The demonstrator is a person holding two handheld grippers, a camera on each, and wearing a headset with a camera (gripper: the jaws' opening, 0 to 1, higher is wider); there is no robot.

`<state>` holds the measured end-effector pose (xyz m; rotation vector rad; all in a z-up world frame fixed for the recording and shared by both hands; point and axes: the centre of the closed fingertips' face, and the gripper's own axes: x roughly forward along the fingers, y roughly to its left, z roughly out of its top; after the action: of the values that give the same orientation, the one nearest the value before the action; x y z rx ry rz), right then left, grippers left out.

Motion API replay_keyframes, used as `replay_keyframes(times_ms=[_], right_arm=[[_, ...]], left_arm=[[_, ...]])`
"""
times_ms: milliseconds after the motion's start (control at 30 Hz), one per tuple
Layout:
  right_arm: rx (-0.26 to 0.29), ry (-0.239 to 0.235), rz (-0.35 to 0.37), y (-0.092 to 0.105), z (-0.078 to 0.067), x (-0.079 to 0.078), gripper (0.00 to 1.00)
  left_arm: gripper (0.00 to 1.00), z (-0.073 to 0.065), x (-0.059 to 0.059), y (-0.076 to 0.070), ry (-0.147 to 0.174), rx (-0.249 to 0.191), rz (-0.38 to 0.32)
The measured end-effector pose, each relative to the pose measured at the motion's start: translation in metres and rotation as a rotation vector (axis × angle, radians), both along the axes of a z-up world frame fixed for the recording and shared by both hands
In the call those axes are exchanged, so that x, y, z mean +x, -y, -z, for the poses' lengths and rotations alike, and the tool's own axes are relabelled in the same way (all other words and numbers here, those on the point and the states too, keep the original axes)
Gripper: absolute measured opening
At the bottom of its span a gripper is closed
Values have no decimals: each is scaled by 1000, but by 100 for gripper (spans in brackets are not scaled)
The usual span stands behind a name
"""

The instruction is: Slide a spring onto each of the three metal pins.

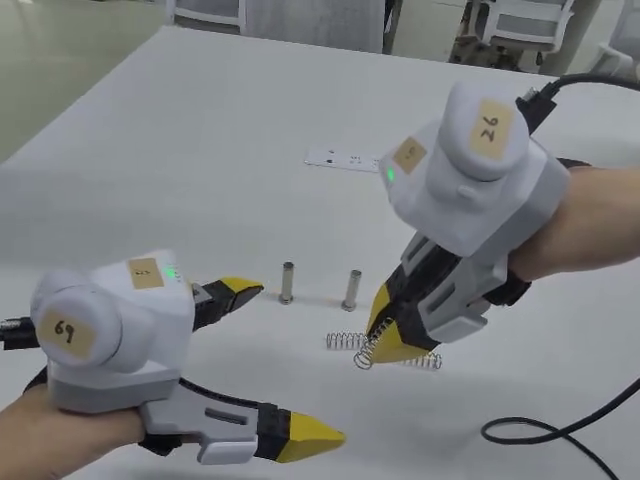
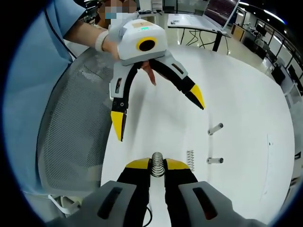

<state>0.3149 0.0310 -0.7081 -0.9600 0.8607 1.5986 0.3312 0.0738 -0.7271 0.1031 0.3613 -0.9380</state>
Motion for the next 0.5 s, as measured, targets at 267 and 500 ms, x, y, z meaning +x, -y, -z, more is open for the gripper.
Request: replay_keyframes(times_ms=[267, 500], right_arm=[[-6, 12, -19, -8, -4, 8, 8], [-22, 31, -43, -14, -5, 17, 8]], left_arm=[[98, 0, 1, -15, -5, -8, -50], [98, 3, -1, -24, -11, -3, -79]])
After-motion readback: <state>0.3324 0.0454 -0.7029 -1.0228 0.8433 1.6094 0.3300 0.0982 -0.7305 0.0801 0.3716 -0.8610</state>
